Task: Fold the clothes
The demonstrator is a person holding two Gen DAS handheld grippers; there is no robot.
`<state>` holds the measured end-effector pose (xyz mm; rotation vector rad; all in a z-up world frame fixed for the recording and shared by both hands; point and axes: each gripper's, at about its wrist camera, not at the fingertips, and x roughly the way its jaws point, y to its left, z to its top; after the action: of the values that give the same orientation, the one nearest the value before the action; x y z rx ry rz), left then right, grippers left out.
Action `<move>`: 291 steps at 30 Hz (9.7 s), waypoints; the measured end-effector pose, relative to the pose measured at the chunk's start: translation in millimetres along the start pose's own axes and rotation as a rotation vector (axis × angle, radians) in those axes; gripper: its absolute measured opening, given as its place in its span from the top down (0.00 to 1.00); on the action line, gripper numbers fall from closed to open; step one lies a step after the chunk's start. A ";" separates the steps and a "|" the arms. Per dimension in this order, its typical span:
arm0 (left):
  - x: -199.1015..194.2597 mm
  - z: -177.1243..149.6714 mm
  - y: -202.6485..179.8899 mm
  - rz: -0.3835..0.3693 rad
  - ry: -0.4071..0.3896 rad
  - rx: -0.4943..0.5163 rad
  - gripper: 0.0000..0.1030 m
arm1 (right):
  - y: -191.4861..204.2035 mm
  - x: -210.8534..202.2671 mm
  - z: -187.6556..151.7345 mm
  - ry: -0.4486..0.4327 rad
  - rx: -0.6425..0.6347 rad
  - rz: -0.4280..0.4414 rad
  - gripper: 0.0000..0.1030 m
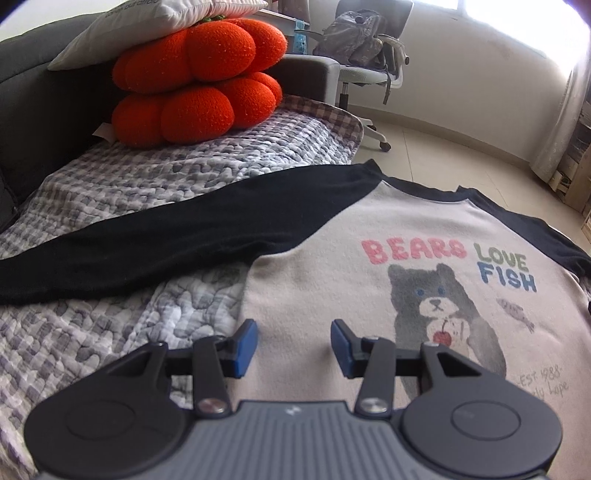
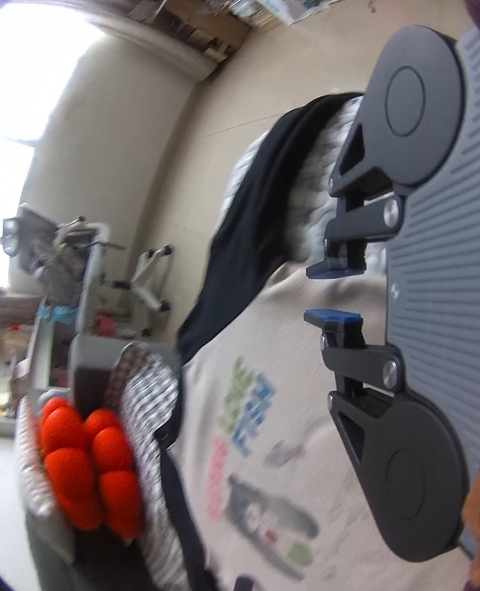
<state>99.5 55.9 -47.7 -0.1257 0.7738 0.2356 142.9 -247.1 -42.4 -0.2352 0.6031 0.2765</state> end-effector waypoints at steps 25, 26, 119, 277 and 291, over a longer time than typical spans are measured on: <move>7.2 1.9 3.0 0.003 -0.010 0.022 0.56 | -69.8 27.8 -2.8 0.109 0.297 0.031 0.85; 7.0 1.8 2.8 0.004 -0.010 0.025 0.56 | -78.4 27.7 -3.9 0.113 0.332 0.026 0.86; 10.8 2.7 1.1 -0.034 -0.004 0.055 0.51 | -242.0 32.4 -10.7 0.055 0.828 -0.090 0.70; -16.4 29.1 62.1 -0.080 -0.091 -0.145 0.44 | -213.9 24.3 -25.8 -0.345 1.209 -0.170 0.89; -21.0 28.2 82.3 -0.075 -0.093 -0.200 0.44 | 135.8 37.1 31.2 -0.136 -0.373 0.068 0.70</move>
<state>83.0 137.6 -15.1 -0.3303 0.6508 0.2455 144.8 -103.7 -57.7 -0.5513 0.4221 0.4668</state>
